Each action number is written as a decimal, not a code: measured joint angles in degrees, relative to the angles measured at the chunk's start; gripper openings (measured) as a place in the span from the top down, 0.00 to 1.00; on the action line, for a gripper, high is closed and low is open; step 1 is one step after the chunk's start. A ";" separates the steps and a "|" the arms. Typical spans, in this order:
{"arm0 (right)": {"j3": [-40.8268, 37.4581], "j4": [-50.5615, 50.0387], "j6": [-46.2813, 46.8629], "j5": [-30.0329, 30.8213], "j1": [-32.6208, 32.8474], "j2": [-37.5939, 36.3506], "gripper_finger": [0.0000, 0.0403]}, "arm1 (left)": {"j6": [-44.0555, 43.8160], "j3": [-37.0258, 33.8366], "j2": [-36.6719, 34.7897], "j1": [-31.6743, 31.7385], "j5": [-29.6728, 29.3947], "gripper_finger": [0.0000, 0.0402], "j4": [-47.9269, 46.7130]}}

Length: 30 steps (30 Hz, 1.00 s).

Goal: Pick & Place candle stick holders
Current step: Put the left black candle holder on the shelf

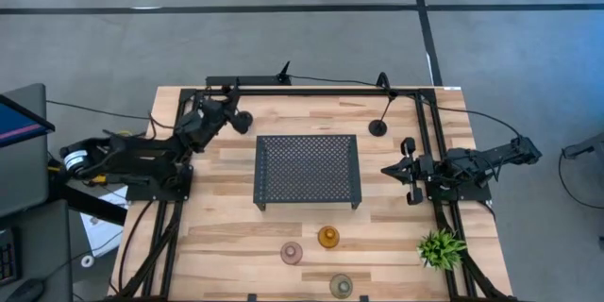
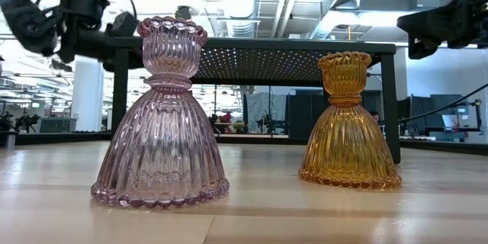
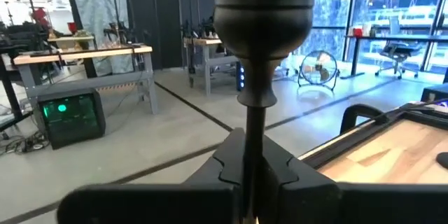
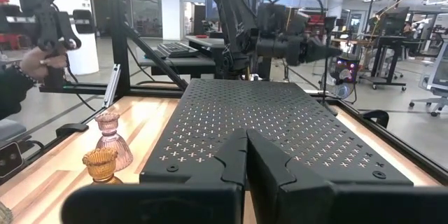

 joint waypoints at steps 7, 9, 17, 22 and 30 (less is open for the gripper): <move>0.00 -0.02 0.00 0.00 0.00 0.02 1.00 | 2.05 15.46 -5.91 -0.02 0.44 0.98 -27.57; 0.00 0.00 -0.02 0.00 0.02 0.02 1.00 | 2.84 20.68 -5.98 -0.14 1.44 0.98 -32.69; 0.00 -0.02 -0.02 0.00 0.02 0.02 1.00 | -0.12 31.11 -5.45 -4.84 17.44 0.98 -37.93; 0.00 -0.02 -0.02 0.02 0.00 0.02 1.00 | -1.63 31.07 -5.14 -11.48 17.70 0.98 -37.99; 0.00 0.00 0.00 0.02 0.01 0.00 1.00 | -1.92 31.05 -4.71 -21.31 17.59 0.98 -37.47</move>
